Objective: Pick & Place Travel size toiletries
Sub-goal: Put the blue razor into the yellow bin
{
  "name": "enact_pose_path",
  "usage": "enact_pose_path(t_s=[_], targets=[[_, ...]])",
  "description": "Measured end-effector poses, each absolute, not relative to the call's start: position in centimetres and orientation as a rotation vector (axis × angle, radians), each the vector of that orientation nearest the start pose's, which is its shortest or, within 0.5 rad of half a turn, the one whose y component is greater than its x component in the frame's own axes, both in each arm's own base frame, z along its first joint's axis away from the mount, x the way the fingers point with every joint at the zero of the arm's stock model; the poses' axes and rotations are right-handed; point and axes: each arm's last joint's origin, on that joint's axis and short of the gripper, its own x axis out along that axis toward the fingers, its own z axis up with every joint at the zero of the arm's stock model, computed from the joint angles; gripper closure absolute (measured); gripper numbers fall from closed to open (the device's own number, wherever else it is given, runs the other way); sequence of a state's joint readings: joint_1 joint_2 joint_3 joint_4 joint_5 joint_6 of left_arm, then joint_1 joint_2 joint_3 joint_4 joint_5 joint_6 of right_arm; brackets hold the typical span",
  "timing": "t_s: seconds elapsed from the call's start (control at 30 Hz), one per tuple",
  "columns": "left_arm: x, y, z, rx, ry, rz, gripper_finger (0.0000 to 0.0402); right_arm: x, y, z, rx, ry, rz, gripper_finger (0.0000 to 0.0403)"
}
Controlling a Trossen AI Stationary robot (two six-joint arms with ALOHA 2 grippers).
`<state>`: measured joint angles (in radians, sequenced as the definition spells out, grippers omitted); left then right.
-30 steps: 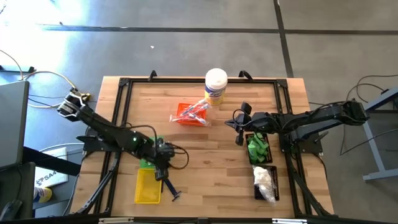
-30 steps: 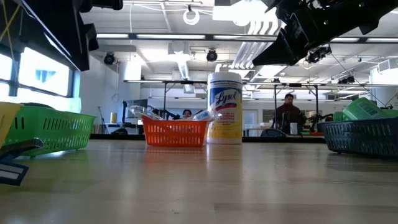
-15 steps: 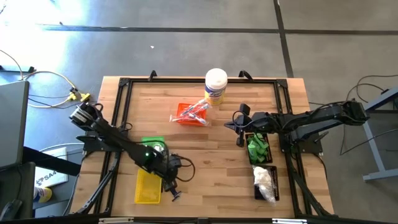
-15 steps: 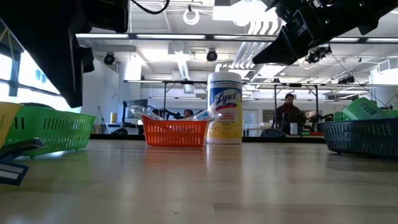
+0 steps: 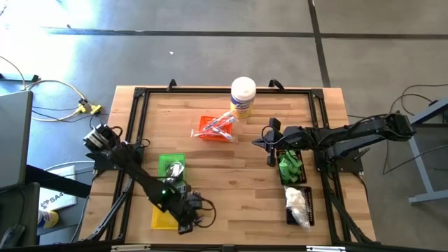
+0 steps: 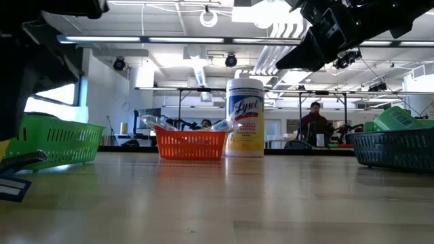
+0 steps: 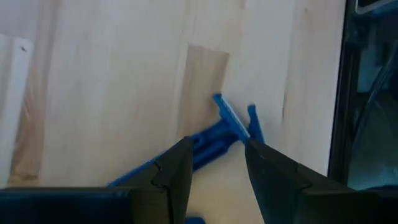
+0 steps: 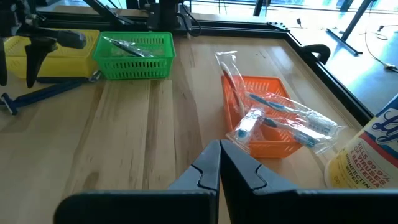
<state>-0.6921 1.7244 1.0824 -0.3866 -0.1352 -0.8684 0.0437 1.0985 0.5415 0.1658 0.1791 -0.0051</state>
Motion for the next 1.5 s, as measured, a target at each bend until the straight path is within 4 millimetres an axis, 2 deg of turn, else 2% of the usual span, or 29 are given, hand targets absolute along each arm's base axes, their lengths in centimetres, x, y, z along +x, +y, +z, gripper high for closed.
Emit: enact_pose_path(t_s=[0.27, 0.73, 0.87, 1.03, 1.13, 1.3, 1.5], targets=[[26.6, -21.6, 17.9, -0.306, 1.083, -0.077, 0.0257, 22.9, 0.5, 22.4, -0.037, 0.386, -0.134, 0.04], [26.8, -22.1, 18.1, -0.366, 1.1, -0.168, 0.026, 22.9, 0.7, 22.3, -0.026, 0.387, -0.073, 0.04], [26.8, -22.1, 18.1, -0.373, 1.105, -0.171, 0.0291, 22.9, 0.7, 22.3, -0.022, 0.388, -0.052, 0.04], [26.8, -22.1, 18.1, -0.378, 1.104, -0.165, 0.0357, 22.9, 0.7, 22.3, -0.024, 0.388, -0.051, 0.04], [26.8, -22.1, 18.1, -0.47, 1.115, -0.109, 0.0392, 22.9, 0.7, 22.3, -0.025, 0.388, -0.054, 0.04], [27.3, -21.4, 18.0, -0.706, 1.17, 0.015, 0.0397, 22.9, 0.7, 22.3, -0.032, 0.388, -0.053, 0.04], [27.6, -21.0, 17.1, -0.701, 1.221, 0.043, 0.0401, 22.9, 0.7, 22.3, -0.033, 0.394, -0.054, 0.04]])
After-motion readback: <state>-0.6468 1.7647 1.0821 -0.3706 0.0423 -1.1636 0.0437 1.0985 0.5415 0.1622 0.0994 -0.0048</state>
